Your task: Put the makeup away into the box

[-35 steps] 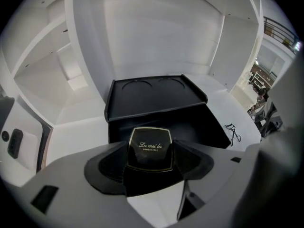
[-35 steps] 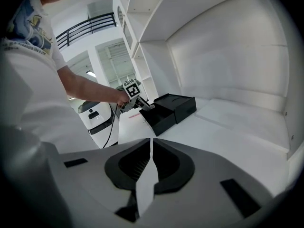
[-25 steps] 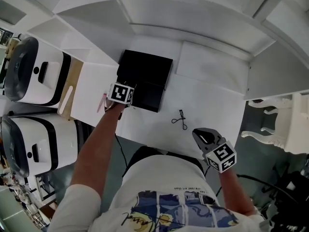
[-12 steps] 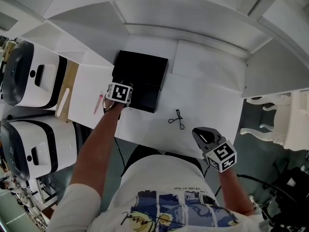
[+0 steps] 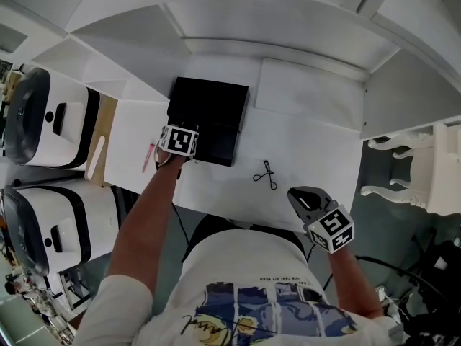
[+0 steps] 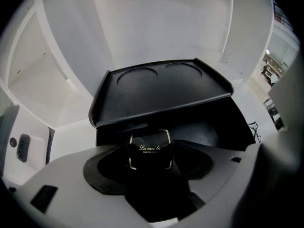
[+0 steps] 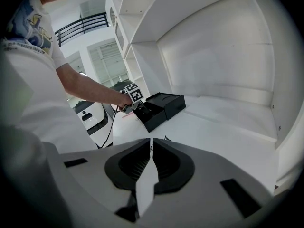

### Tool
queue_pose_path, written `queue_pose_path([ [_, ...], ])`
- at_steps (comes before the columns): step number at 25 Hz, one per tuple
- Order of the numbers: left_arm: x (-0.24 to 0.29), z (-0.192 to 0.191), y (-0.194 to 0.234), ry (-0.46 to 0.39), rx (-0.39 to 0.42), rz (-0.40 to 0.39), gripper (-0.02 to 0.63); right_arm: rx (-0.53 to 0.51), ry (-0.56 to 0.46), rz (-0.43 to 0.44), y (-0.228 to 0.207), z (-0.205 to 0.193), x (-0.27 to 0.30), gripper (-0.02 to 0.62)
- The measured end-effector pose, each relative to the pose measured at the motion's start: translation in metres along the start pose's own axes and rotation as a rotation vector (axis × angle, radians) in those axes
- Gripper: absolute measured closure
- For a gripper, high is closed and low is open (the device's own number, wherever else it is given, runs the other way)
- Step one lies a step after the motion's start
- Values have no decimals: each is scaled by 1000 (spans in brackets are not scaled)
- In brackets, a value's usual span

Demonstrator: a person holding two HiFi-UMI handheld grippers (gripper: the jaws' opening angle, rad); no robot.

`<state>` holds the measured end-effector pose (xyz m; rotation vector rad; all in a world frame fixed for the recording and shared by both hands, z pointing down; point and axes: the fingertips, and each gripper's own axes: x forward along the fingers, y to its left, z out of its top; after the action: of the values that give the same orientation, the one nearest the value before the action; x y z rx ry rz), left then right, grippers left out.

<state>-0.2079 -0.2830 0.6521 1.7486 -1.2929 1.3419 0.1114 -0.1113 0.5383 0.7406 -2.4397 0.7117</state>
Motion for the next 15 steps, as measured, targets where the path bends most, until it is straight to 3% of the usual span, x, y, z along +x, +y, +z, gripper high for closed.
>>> queue_pose_path([
  [8,-29,8,-1,-143,0,-63,281,-18,-10,-46,21,7,5,560],
  [15,-95,1,-8,-352,-6,-172,285,-46,-30,-79,62,18,21,560],
])
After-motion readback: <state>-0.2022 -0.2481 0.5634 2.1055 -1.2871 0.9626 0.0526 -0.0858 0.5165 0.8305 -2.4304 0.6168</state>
